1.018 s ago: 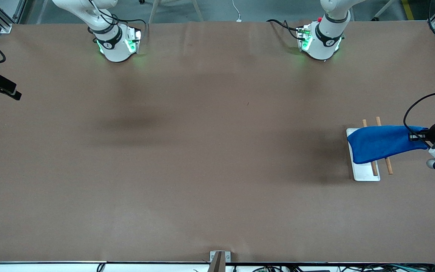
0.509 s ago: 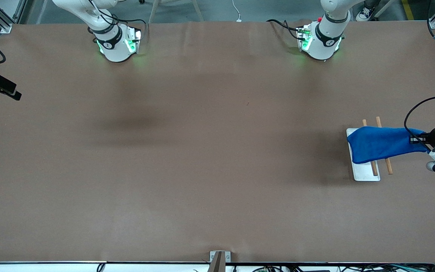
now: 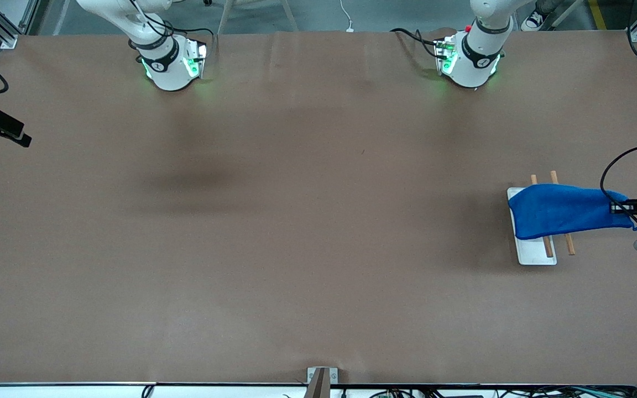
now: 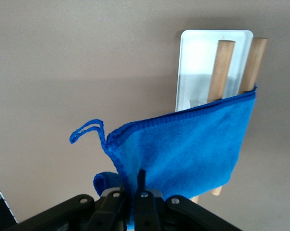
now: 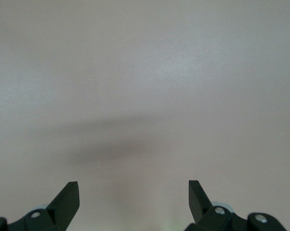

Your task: Right arm passes towel to left arm to hang

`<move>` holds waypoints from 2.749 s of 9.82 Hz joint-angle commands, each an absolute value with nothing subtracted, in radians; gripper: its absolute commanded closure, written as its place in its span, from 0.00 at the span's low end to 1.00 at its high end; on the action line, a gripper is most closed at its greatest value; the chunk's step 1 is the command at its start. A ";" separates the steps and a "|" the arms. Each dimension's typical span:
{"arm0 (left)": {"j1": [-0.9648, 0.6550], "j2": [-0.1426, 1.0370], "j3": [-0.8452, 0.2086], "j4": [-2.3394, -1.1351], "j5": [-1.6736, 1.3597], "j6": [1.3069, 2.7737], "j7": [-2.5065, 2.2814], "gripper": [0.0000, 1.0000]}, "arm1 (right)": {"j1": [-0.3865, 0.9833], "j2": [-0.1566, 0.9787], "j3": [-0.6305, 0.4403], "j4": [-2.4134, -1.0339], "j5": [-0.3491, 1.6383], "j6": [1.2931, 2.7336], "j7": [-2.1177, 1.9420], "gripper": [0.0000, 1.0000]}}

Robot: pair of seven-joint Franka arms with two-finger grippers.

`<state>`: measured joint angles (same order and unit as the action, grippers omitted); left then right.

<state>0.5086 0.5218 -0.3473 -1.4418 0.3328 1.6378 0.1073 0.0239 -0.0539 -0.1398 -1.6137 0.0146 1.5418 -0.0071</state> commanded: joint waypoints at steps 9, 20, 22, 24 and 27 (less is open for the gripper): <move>0.528 0.484 -0.408 -1.424 0.354 1.658 0.140 0.00 | 0.018 -0.049 -0.140 -1.603 0.017 1.528 0.008 0.00; 0.517 0.188 -0.599 -1.374 0.080 1.577 0.114 0.00 | 0.017 -0.049 -0.140 -1.603 0.017 1.529 0.008 0.00; 0.349 0.094 -0.423 -1.452 0.068 1.562 0.100 0.00 | 0.015 -0.049 -0.141 -1.603 0.017 1.529 0.008 0.00; 0.222 0.007 -0.266 -1.555 -0.021 1.562 0.087 0.00 | 0.015 -0.049 -0.141 -1.605 0.017 1.528 0.006 0.00; 0.100 -0.113 -0.164 -1.695 -0.014 1.565 0.038 0.00 | 0.015 -0.049 -0.141 -1.605 0.017 1.528 0.006 0.00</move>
<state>0.1200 -0.0440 -0.1798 -1.5806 -0.0075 1.5473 0.0570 0.0205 -0.0513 -0.1437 -1.6137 0.0150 1.5390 -0.0063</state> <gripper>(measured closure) 0.000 0.000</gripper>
